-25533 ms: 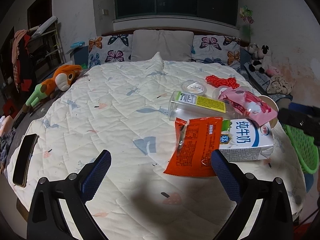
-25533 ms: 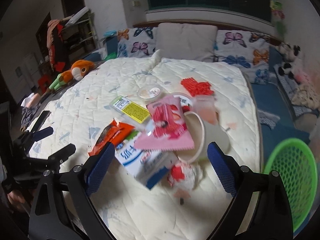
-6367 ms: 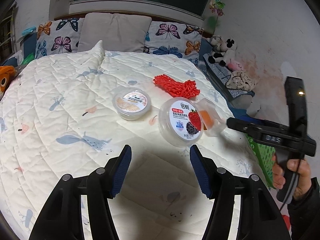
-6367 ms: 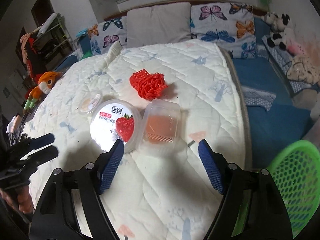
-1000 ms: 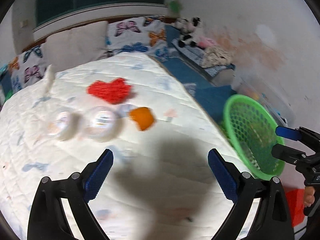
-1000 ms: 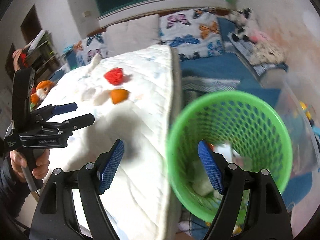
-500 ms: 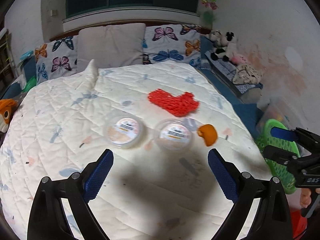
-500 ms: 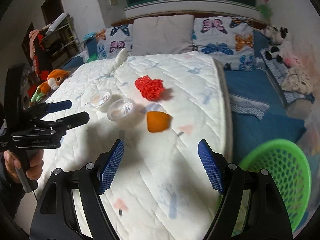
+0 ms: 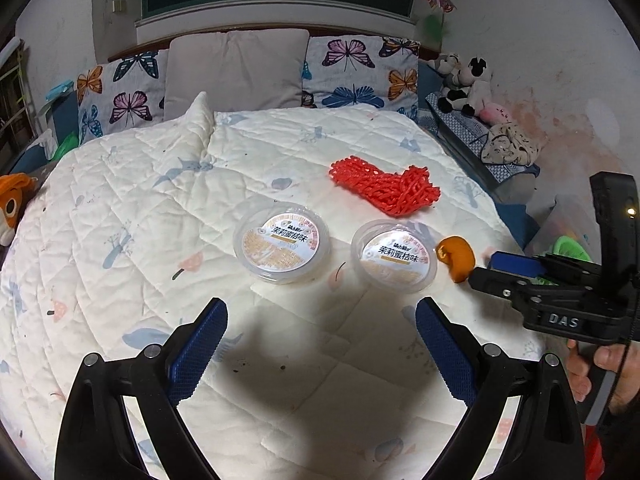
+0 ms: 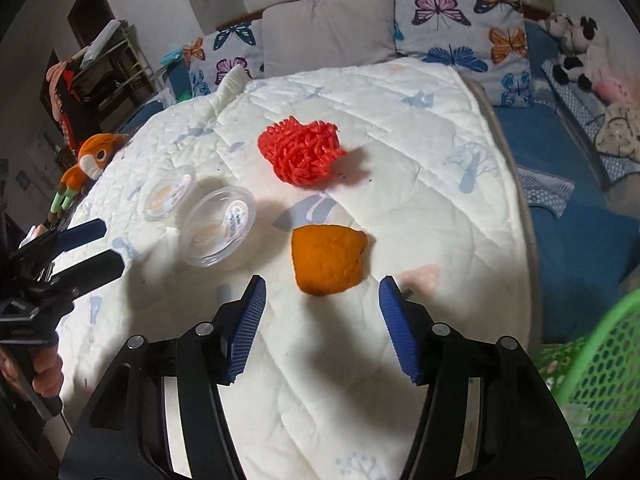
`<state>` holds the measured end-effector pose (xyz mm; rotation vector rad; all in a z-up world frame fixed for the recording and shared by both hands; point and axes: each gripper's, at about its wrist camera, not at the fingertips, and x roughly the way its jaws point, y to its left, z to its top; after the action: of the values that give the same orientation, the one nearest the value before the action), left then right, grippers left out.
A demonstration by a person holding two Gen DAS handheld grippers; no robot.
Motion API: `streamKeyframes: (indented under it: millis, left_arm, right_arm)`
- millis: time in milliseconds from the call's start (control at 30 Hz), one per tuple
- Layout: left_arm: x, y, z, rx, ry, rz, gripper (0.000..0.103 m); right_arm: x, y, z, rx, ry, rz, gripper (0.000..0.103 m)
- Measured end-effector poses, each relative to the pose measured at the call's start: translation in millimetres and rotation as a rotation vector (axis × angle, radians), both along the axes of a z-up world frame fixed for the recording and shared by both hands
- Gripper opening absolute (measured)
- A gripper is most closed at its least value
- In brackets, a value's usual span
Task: Collect trash
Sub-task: 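Grasp the orange peel with the right while the left grasps a small clear round tub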
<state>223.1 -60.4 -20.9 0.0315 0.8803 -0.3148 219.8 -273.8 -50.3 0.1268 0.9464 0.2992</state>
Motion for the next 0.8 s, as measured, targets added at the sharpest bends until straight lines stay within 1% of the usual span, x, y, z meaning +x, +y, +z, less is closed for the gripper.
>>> streamKeyframes:
  millis: [200,267,300,367,500,533,800]
  left_arm:
    - [5,-8,-8,-0.002,0.015,-0.013,0.092]
    - [5,-12,-9,0.0,0.018,-0.018,0.092]
    - [6,-14,-11,0.002,0.02,-0.021,0.092]
    - [7,-18,-13,0.003,0.022,-0.025,0.092]
    - [12,-28,-16,-0.008,0.031,-0.038,0.09]
    - [13,-30,-17,-0.012,0.034,-0.042,0.088]
    - [24,-54,-27,-0.013,0.05,-0.069,0.088]
  right_arm:
    - [10,0,-12,0.003,0.018,-0.012,0.053]
    - [10,-1,-13,0.0,0.015,-0.012,0.047]
    - [9,-2,-13,0.001,0.014,-0.01,0.046]
    - [8,-3,-12,0.004,0.01,-0.008,0.04]
    - [0,-7,-8,0.0,-0.001,-0.012,0.039]
    - [-2,-8,-6,-0.003,-0.004,-0.013,0.039]
    - [-24,-20,8,-0.022,-0.036,-0.021,0.039]
